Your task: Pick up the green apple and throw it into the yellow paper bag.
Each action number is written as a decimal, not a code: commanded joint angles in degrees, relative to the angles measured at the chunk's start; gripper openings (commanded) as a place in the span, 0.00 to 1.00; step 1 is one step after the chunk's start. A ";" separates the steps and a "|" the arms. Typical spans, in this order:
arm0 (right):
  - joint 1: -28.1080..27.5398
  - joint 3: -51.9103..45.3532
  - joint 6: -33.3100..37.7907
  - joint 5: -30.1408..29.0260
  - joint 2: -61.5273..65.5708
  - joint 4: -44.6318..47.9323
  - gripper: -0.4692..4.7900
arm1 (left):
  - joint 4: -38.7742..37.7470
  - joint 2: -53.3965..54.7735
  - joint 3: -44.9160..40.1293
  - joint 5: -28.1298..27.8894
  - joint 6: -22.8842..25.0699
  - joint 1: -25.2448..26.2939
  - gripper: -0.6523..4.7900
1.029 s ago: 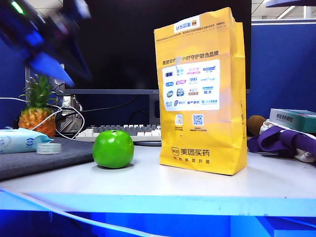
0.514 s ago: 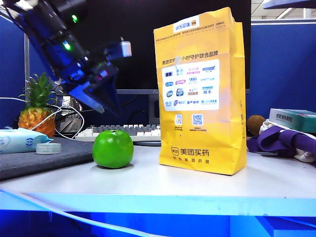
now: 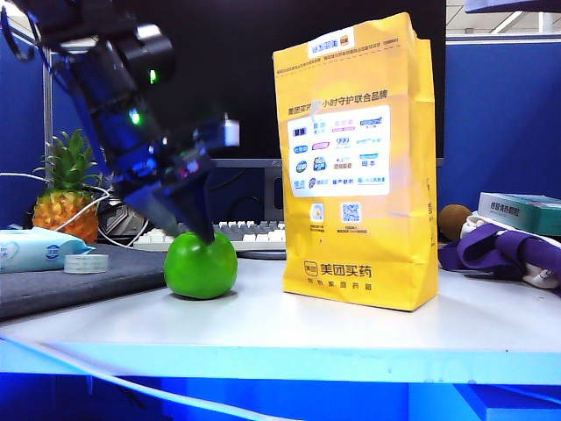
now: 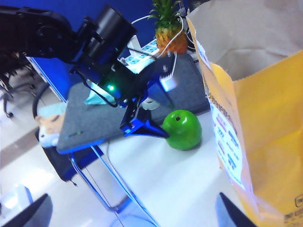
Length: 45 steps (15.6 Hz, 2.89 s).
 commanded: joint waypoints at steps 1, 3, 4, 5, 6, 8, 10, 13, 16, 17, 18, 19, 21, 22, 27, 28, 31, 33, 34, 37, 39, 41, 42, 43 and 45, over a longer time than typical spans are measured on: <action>0.02 0.24 -5.81 1.53 1.18 -7.87 1.00 | -0.28 0.00 0.24 0.61 -0.55 -0.42 1.00; 0.04 0.24 -6.08 1.31 2.38 -9.62 1.00 | 0.57 0.00 0.24 0.98 -0.59 -0.74 1.00; 0.04 0.24 -6.05 0.90 2.73 -9.60 1.00 | 0.96 0.04 0.24 1.81 -1.07 -0.74 1.00; 0.07 0.24 -6.05 -0.07 3.10 -9.55 1.00 | 1.16 0.35 0.24 1.99 -1.22 -0.96 1.00; 0.07 0.24 -6.05 -0.11 3.13 -9.73 1.00 | 1.22 0.74 0.24 2.01 -1.27 -1.07 1.00; 0.07 0.24 -6.05 -0.66 3.10 -9.73 1.00 | 0.94 1.70 0.24 2.03 -1.38 -1.31 1.00; 0.07 0.24 -6.03 -1.03 3.10 -9.70 1.00 | 0.07 3.54 0.24 2.01 -1.40 -2.01 1.00; 0.11 0.24 -6.03 -1.14 3.08 -9.75 1.00 | 0.55 5.33 0.24 1.46 -2.54 -2.86 1.00; 0.50 0.24 -6.03 -0.98 3.08 -9.77 1.00 | 2.93 5.31 0.24 1.44 -2.75 -3.28 0.85; 1.16 0.24 -6.03 -0.92 3.10 -9.75 1.00 | 3.15 5.33 0.24 1.44 -2.75 -3.28 0.67; 1.62 0.24 -6.05 -0.70 3.10 -9.75 1.00 | 3.30 5.33 0.24 1.77 -2.73 -3.32 0.60; 2.14 0.24 -6.05 -0.33 3.10 -9.70 1.00 | 3.63 5.31 0.24 2.10 -2.69 -3.45 0.56; 3.04 0.24 -6.08 1.03 3.10 -9.51 1.00 | 3.91 5.31 0.24 4.26 -2.67 -3.45 0.47; 3.06 0.24 -6.16 1.27 3.10 -9.46 1.00 | 3.87 5.25 0.26 5.44 -2.67 -3.52 0.43; 3.28 0.24 -5.90 1.44 3.08 -5.25 1.00 | -0.50 -0.55 0.68 3.80 1.31 -3.52 0.41; 3.28 0.24 -5.86 1.44 3.08 -4.55 1.00 | -2.34 -2.56 0.68 0.92 2.73 -3.52 0.41; 3.28 0.26 -5.22 1.46 3.08 -1.05 1.00 | -9.07 -13.40 0.68 -6.16 5.07 -3.52 0.41; 3.28 0.28 -3.02 1.66 3.08 3.85 1.00 | -8.55 -20.31 0.68 -5.99 5.05 -3.58 0.41; 3.28 0.39 -2.25 1.73 3.08 6.58 1.00 | -7.65 -23.26 0.68 -5.55 5.05 -4.07 0.41; 3.28 3.82 -1.53 5.05 3.08 10.23 1.00 | 3.96 -33.07 0.68 1.75 5.22 -5.44 0.41; 3.17 6.64 -1.86 5.27 2.99 10.21 1.00 | 13.29 -34.12 0.74 6.25 2.38 -5.44 0.41; 3.30 10.21 -1.84 5.05 2.80 9.77 1.00 | 21.55 -32.20 1.25 8.48 -0.35 -5.44 0.41; 3.30 11.15 -1.84 5.07 2.73 9.40 1.00 | 23.43 -30.91 1.31 11.08 -1.81 -5.44 0.41; 3.30 11.61 -1.84 5.09 2.60 9.27 1.00 | 25.09 -29.46 1.31 12.87 -3.26 -5.44 0.41; 3.30 11.87 -1.90 5.11 2.45 8.41 1.00 | 30.86 -24.44 1.40 17.38 -6.91 -5.99 0.41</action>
